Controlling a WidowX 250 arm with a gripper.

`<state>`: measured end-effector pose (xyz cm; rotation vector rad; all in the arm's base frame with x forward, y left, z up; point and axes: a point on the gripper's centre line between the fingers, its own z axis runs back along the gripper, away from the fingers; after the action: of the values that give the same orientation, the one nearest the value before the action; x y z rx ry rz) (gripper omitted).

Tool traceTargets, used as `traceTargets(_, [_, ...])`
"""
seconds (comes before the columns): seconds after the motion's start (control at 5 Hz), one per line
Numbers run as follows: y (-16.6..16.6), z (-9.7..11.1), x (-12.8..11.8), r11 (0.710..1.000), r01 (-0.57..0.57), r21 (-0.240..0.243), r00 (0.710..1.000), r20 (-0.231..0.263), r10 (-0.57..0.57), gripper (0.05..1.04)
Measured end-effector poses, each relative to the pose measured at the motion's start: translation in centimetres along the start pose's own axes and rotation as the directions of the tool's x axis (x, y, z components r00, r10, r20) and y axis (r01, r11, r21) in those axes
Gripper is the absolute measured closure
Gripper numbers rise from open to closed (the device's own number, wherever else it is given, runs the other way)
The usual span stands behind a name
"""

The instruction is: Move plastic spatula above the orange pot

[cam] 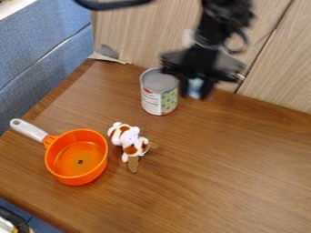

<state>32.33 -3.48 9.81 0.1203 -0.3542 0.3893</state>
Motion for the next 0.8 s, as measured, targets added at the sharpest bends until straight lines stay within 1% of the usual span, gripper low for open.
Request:
traceTargets(0.2, [3.7,0.0,1.0,0.992,-0.115,0.058,0.993,0.002,0.115,0.761])
traceTargets(0.4, [8.2,-0.9,2.2,0.964,-0.244,0.105,0.969,-0.003,0.246,0.761])
traceTargets(0.6, [11.8,-2.3,2.8,0.932,-0.332,0.145,0.942,-0.004,0.336,0.761])
traceTargets(0.8, [12.8,-5.1,2.2,0.928,-0.328,0.176,0.942,-0.016,0.336,0.761])
